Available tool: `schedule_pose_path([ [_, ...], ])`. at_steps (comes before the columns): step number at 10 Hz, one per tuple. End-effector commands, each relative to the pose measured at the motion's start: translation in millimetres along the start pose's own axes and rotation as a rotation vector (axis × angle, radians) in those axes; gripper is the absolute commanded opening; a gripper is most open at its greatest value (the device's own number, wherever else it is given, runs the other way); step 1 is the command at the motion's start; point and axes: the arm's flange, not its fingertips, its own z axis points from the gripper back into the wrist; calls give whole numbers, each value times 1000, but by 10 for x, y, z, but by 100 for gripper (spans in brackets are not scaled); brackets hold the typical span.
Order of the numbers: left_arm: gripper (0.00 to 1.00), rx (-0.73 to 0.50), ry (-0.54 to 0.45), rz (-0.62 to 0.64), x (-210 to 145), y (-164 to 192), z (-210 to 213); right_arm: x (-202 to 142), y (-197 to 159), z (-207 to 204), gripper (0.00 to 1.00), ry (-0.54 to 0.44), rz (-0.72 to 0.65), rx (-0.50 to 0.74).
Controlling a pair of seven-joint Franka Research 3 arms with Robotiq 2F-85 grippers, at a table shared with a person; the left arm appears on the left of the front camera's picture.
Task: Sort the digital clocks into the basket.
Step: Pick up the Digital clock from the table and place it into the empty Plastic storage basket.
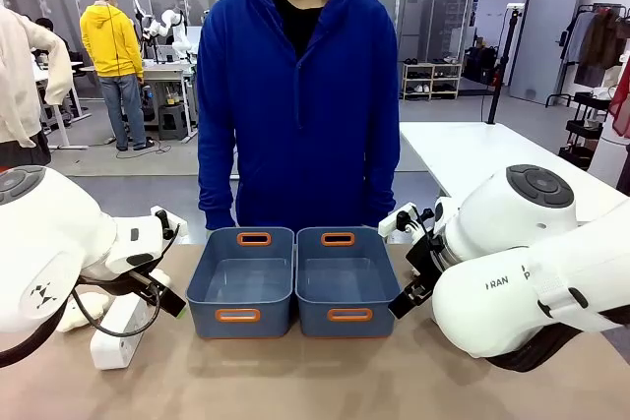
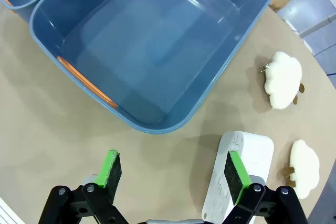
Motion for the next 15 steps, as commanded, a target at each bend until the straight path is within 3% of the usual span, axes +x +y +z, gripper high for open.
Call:
schedule_pose_path([
  [1,100,0,0,0,0,1,0,0,0,0,100,0,-2,1],
  [5,100,0,0,0,0,0,0,0,0,0,100,0,0,0],
  [8,100,-278,-43,74,306,261,541,499,-276,477,100,-29,-10,130],
  [9,100,-319,-31,83,340,351,649,567,-338,585,100,-35,-11,162],
  [11,100,-512,-76,138,376,562,826,636,-518,773,100,-47,-111,398],
  [12,100,-650,-105,194,328,758,903,611,-695,832,100,-53,-218,603],
  [13,100,-721,-162,294,200,961,956,469,-984,846,100,-92,-338,768],
  [15,100,-794,-365,536,-352,1351,1163,-98,-1430,954,100,-269,-533,898],
])
